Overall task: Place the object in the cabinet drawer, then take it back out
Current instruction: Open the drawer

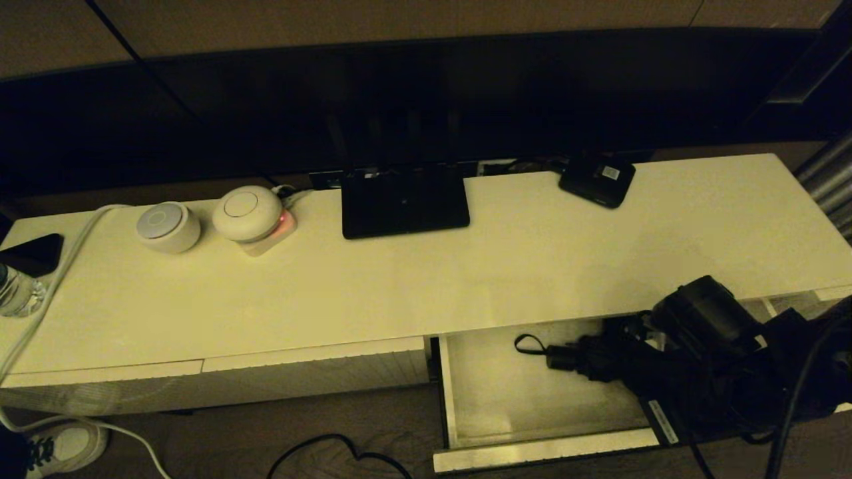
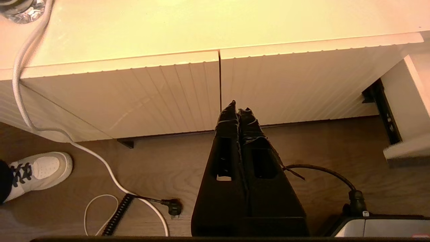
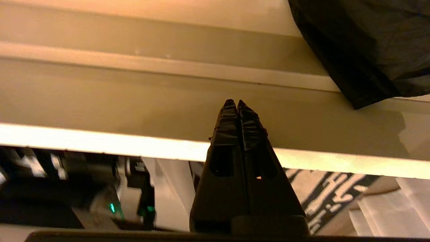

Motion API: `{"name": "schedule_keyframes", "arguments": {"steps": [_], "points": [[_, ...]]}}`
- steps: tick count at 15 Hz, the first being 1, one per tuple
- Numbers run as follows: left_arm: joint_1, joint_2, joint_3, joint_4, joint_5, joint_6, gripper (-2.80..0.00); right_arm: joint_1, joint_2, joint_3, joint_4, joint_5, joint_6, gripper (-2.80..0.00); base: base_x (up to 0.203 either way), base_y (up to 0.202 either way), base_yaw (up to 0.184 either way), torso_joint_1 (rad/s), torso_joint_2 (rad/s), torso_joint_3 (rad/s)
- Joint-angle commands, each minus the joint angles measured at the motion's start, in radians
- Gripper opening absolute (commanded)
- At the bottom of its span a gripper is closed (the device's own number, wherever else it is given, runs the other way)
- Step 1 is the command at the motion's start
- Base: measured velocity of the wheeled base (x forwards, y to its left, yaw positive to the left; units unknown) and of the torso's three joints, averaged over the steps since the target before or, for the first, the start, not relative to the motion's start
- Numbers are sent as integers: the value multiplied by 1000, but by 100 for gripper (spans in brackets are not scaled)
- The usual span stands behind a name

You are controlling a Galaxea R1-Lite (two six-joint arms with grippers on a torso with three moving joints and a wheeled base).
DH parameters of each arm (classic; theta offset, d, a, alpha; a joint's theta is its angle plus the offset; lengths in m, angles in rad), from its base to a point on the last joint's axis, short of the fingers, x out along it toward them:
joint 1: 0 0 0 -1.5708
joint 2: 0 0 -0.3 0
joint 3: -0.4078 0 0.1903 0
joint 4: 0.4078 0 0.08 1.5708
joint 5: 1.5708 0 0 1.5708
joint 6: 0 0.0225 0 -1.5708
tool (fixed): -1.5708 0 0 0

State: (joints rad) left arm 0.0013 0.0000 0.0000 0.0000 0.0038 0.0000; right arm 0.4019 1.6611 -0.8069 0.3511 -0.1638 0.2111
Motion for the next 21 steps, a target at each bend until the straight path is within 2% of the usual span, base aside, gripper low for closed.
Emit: {"name": "schedule_keyframes", "arguments": {"steps": [1, 8, 12, 17, 18, 19, 21], "points": [[0, 0, 3, 0, 1, 0, -280, 14, -26, 49, 8, 2, 1, -280, 0, 0, 0, 0, 0, 0], [0, 0, 3, 0, 1, 0, -280, 46, -58, 143, 12, 7, 8, -280, 0, 0, 0, 0, 0, 0], [0, 0, 3, 0, 1, 0, -280, 66, -52, 149, 11, 12, 30, -280, 0, 0, 0, 0, 0, 0], [0, 0, 3, 0, -1, 0, -280, 59, -136, 121, -84, -22, 28, -280, 0, 0, 0, 0, 0, 0], [0, 0, 3, 0, 1, 0, -280, 57, -171, 114, -97, -36, 7, -280, 0, 0, 0, 0, 0, 0], [0, 0, 3, 0, 0, 0, -280, 48, -200, 104, -98, -49, -67, -280, 0, 0, 0, 0, 0, 0], [0, 0, 3, 0, 1, 0, -280, 5, -243, 101, -96, -58, -288, -280, 0, 0, 0, 0, 0, 0]]}}
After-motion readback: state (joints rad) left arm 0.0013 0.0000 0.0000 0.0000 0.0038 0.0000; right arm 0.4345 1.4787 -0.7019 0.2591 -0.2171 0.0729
